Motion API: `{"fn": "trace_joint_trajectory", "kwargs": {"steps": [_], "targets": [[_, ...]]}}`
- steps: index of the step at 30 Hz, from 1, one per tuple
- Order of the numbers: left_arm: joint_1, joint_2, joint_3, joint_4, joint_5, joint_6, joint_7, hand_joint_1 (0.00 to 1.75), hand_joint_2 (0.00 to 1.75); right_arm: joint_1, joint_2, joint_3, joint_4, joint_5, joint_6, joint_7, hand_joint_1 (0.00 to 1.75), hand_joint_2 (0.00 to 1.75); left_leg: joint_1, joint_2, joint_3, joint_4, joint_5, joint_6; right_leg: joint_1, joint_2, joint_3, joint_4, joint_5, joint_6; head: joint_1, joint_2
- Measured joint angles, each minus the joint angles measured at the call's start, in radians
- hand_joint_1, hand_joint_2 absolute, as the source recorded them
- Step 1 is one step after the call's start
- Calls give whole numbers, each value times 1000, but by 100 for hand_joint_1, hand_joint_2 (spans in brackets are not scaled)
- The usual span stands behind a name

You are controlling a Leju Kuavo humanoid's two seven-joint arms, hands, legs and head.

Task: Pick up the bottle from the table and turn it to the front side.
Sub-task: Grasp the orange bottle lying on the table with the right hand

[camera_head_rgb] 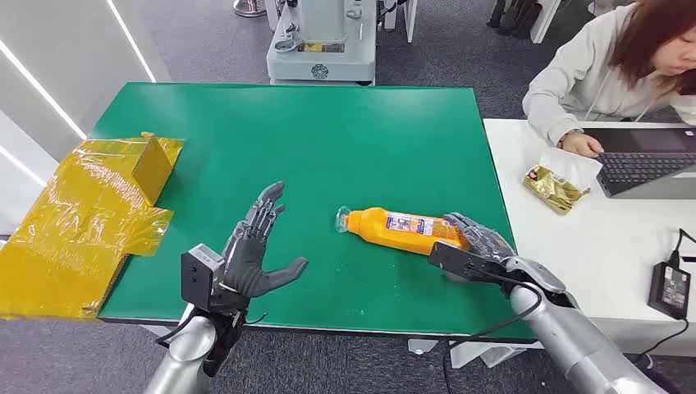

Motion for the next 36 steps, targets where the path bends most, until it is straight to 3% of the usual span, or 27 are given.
{"fn": "trace_joint_trajectory", "kwargs": {"steps": [7,11,23,27,36], "targets": [[-19,8,0,29,-2,4,1,0,175,11,-5,11,20,-1,-29,-10,66,175,0,1,1,0,0,0,0,1,0,0,0,0,0,0],[-28,9,0,40,-2,4,3,0,175,11,-7,14,25,-4,-32,-14,175,175,0,1,1,0,0,0,0,1,1,0,0,0,0,0],[-45,9,0,80,12,-12,13,0,175,81,-8,-2,26,-44,-155,-42,175,175,0,1,3,0,0,0,0,1,3,-1,0,0,0,0],[-46,9,0,85,17,-11,12,0,175,133,-4,-35,-6,-89,-192,-90,175,175,0,0,3,0,0,0,0,0,4,-1,0,1,0,0],[-47,8,0,88,29,4,7,0,175,302,87,-85,-146,-213,-280,-205,175,175,1,0,3,-1,0,0,1,0,3,0,-1,0,0,0]]}}
